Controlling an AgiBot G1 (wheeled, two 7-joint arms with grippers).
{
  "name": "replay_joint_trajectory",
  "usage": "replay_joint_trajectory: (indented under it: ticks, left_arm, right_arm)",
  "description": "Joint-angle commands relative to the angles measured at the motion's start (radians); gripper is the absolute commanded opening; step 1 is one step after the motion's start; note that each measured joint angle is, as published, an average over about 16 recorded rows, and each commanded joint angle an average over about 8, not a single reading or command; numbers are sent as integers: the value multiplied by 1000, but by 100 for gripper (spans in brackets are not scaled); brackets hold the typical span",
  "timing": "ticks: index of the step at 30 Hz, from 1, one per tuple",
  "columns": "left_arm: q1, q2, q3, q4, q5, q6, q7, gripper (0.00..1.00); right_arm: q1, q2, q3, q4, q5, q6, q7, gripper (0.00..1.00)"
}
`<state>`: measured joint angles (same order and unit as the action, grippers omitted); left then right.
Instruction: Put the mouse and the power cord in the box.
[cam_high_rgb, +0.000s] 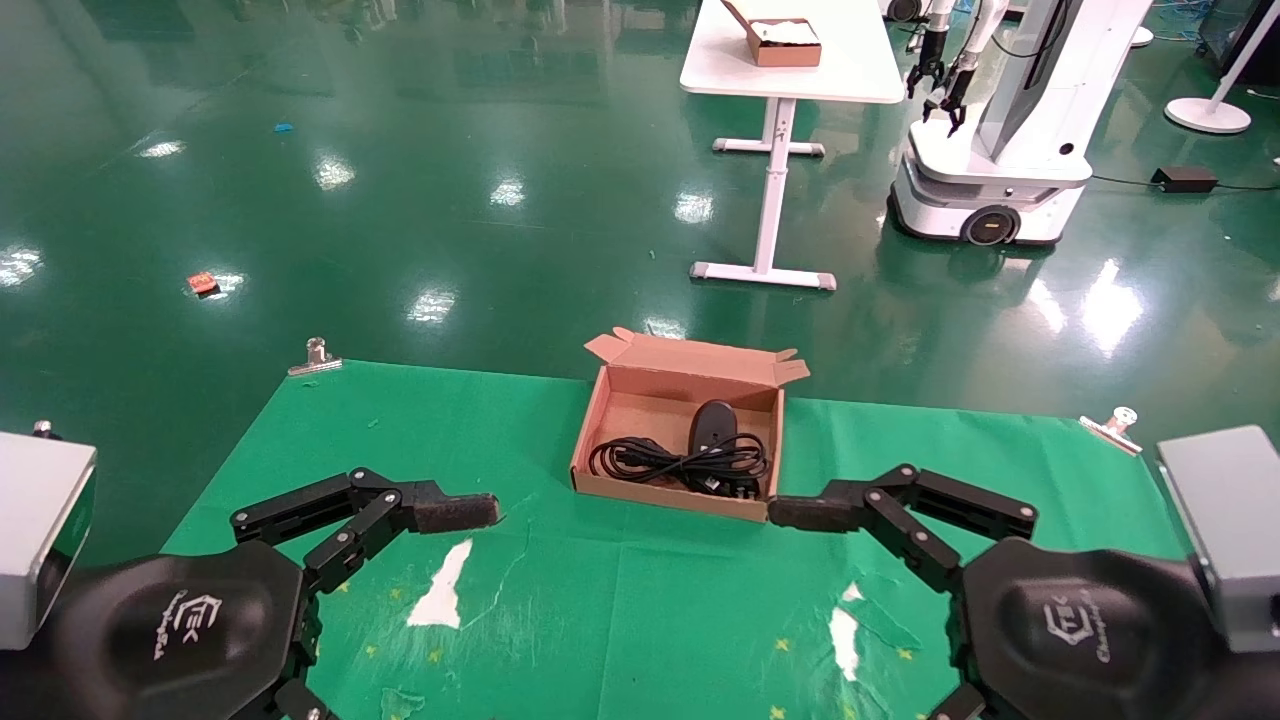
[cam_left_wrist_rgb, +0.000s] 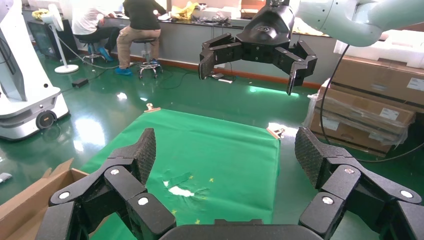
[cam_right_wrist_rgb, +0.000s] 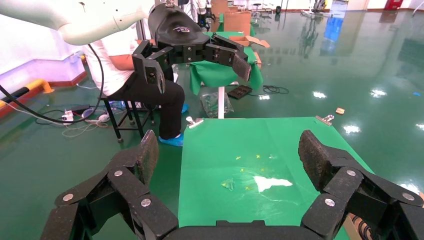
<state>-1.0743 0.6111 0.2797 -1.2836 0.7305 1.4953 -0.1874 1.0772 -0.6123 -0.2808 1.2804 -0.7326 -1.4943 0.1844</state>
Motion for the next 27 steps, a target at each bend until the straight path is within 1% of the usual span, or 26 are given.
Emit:
replay_joint_trajectory:
  ticks: [1,27]
  left_arm:
    - [0,0,0,0,0,0,0,100]
    - [0,0,0,0,0,0,0,100]
  right_arm:
    - [0,0,0,0,0,0,0,100]
    - [0,0,0,0,0,0,0,100]
